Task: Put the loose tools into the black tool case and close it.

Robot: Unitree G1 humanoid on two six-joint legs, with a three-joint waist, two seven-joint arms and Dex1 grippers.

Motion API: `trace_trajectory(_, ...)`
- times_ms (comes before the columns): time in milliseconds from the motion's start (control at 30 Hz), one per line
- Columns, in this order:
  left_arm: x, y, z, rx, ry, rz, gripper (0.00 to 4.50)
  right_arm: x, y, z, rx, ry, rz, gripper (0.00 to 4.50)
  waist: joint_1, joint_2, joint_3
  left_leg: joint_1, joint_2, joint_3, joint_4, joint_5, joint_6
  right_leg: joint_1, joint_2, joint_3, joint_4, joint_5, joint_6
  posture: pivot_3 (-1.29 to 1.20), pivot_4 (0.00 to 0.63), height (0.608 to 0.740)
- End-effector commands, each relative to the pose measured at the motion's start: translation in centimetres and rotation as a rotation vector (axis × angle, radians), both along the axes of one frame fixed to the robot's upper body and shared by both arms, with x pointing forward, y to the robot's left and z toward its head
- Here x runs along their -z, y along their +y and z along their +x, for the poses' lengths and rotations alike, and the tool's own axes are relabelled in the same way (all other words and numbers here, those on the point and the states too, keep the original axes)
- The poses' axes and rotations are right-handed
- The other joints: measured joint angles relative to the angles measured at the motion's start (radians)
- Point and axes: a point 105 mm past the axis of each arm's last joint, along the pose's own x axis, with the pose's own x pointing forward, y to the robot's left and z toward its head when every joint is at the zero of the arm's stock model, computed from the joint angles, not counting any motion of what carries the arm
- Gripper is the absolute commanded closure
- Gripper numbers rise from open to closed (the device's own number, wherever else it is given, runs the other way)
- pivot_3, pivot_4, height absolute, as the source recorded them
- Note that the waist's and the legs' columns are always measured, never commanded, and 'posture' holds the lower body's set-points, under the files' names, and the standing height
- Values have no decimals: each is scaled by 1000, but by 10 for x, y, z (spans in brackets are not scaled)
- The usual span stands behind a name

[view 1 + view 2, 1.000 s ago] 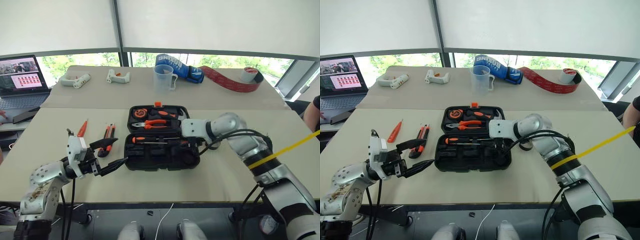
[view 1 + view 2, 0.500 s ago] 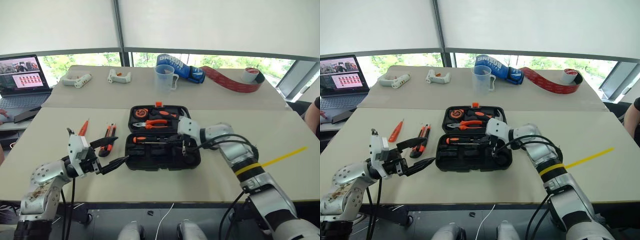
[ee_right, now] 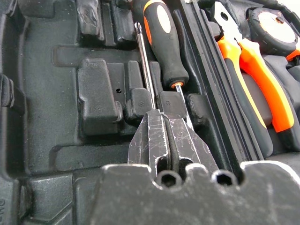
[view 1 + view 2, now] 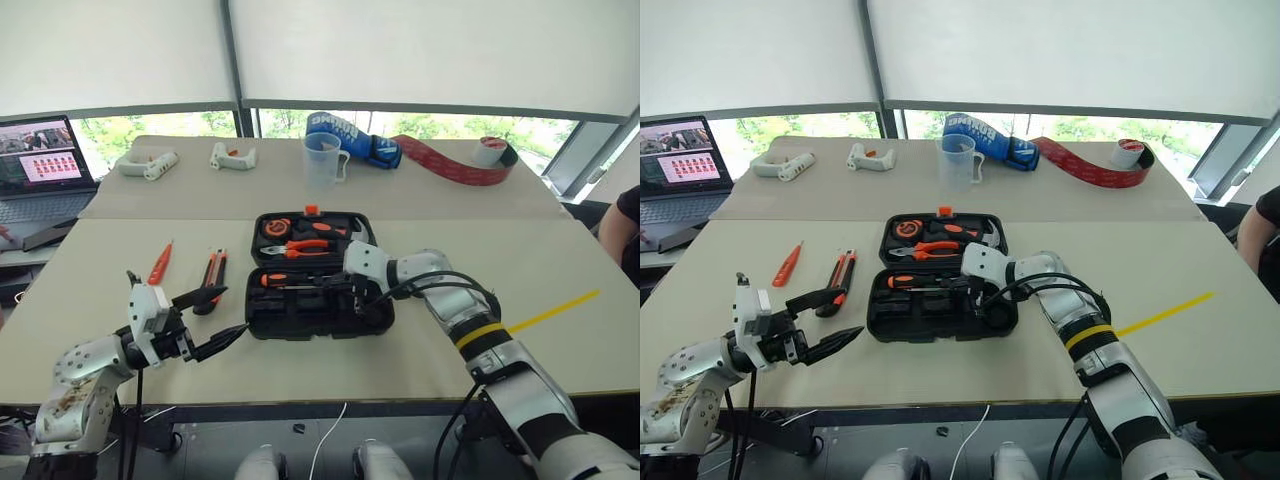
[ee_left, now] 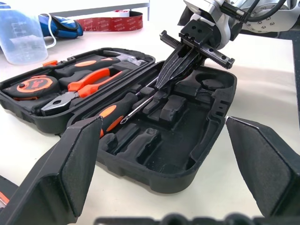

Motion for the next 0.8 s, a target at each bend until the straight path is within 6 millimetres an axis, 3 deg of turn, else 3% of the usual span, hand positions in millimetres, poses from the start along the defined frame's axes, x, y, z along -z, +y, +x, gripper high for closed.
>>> trace_trajectory(33,-14,7,-2,-49,-49,10,0,-29,-7,0,22,-6,168,4426,-1,0,0,0,0,0,0,1,0,0,0,0,0,0,0,0,150,740)
trace_trajectory(100,-16,15,-4,-96,-45,8,0,-59,-14,-11,-9,20,332,4426,-1,0,0,-2,1,0,0,1,0,-2,0,0,0,0,0,0,150,740)
trace_trajectory(133,-15,22,-5,-131,-42,8,0,-68,-20,-18,-21,21,374,3897,-1,0,1,-3,2,0,-1,1,0,-3,-1,0,0,0,1,0,150,740)
trace_trajectory(200,-13,45,-6,-267,-30,4,0,-76,-40,-32,-1,-10,412,3446,5,0,1,-4,2,-1,-3,1,1,-4,-1,0,-2,0,1,0,150,740)
trace_trajectory(367,-7,119,-17,-683,24,12,0,-76,-80,-63,101,-96,502,1651,19,-1,0,-3,1,-1,-14,0,1,-4,-3,-4,-9,0,0,0,150,740)
trace_trajectory(467,-3,153,-37,-853,43,6,0,-72,-103,-88,84,-184,584,669,18,-1,0,-2,2,0,-16,-1,0,-5,-2,-4,-9,-2,-1,0,150,740)
trace_trajectory(533,-2,165,-46,-926,56,1,0,-71,-115,-95,110,-258,611,93,19,-1,1,-2,2,1,-16,-1,0,-4,-2,-4,-10,-2,-1,0,150,740)
trace_trajectory(700,4,172,-53,-982,128,-35,0,-49,-128,-120,135,-95,610,93,29,-4,1,2,2,2,-14,0,-1,-1,-3,-3,-9,-2,-1,0,150,740)
trace_trajectory(767,6,167,-46,-980,212,-1,0,-51,-128,-121,153,-120,622,93,29,-6,2,3,2,2,-14,0,-2,0,-3,-3,-9,-5,-6,0,150,740)
trace_trajectory(800,-2,163,-35,-973,207,-3,0,-52,-124,-122,142,-126,624,93,28,-7,2,3,3,2,-14,0,-2,-1,-3,-3,-8,-6,-9,0,150,740)
